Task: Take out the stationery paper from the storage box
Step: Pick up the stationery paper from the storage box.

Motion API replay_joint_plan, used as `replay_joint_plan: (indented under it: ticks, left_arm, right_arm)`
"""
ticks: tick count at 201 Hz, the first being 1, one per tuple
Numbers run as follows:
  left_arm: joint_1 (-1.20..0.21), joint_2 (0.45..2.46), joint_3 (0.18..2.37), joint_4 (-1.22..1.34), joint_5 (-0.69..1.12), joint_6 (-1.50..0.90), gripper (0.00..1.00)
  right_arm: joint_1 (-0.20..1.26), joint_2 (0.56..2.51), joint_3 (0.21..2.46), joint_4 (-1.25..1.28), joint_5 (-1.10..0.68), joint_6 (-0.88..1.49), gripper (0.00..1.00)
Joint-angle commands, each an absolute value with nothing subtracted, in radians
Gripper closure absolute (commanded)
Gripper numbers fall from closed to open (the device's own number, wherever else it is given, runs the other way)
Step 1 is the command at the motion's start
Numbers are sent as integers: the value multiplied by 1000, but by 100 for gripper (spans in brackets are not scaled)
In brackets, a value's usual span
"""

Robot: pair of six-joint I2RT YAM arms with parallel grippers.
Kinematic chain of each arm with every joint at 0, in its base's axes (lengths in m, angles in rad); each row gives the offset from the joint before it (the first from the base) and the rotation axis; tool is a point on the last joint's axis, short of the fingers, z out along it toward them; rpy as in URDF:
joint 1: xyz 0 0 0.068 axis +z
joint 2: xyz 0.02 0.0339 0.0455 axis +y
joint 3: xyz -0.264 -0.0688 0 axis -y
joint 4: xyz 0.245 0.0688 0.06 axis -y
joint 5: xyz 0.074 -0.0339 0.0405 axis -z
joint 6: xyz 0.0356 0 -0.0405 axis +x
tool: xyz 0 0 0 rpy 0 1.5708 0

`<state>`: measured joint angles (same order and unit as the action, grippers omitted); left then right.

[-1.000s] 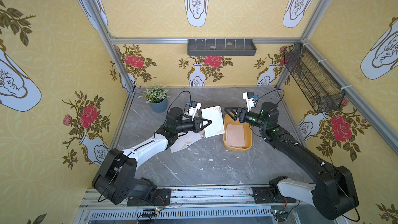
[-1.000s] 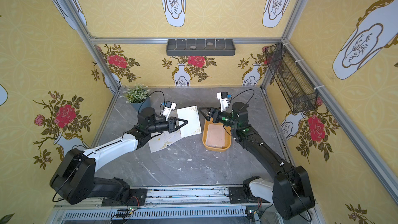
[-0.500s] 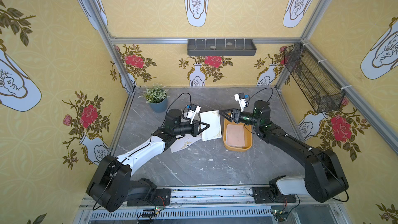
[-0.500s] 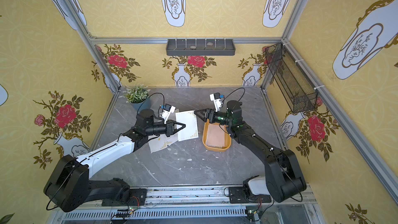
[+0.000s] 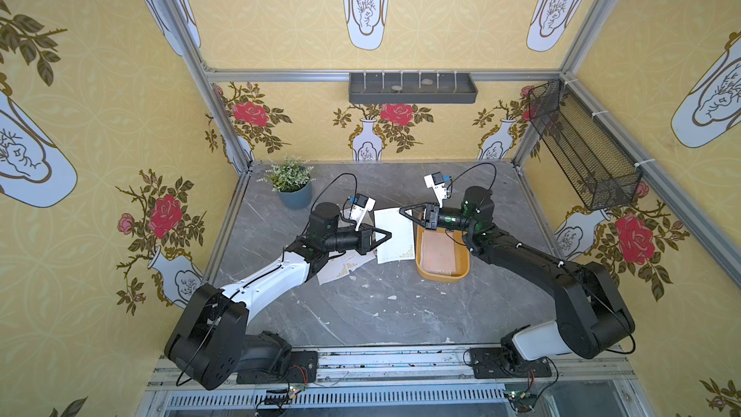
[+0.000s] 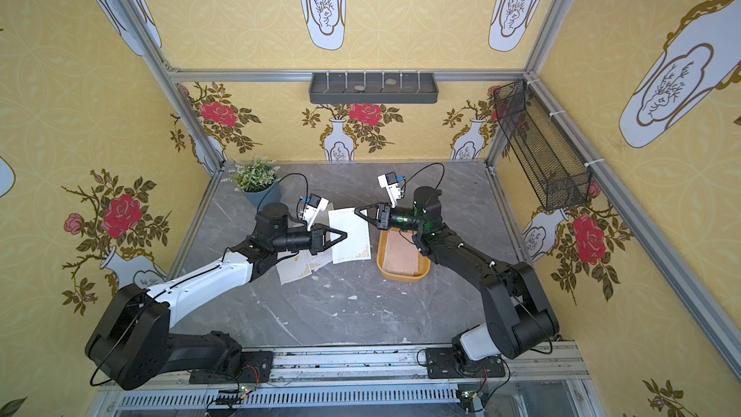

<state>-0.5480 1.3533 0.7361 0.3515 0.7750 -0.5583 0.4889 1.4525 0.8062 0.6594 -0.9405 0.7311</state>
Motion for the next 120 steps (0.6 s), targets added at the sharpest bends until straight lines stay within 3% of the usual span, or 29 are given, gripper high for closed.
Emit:
replay_joint_plan:
  ticks: [1, 23, 37, 50, 59, 74, 106, 116, 120]
  left_arm:
    - [-548, 1359, 738, 371, 788, -555, 100]
    - [-548, 1359, 736, 364, 785, -554, 100]
    - [-548, 1357, 735, 360, 781, -551, 100]
    - [-548, 1355, 735, 354, 779, -548, 100]
    - [-548, 1353, 734, 351, 776, -548, 100]
    - [-548, 1351, 735, 344, 775, -545, 100]
    - [-548, 1343, 734, 328, 769, -538, 100]
    - [-548, 1340, 733, 324, 765, -535, 100]
    - [-548, 1340, 733, 323, 763, -535, 100]
  right_arm:
    - [490, 1434, 799, 707, -936, 711, 100]
    - [489, 1421, 792, 700, -928, 705, 100]
    - [488, 1422, 796, 688, -929, 704, 62]
    - [488, 1426, 797, 686, -937, 704, 57]
    - [488, 1427, 796, 685, -939, 702, 65]
    - [490, 1424, 786, 686, -934, 701, 100]
    - [489, 1396, 755, 687, -914, 695, 100]
    - [488, 1389, 755, 672, -913, 692, 70]
    - [488, 1388, 755, 664, -914, 689, 63]
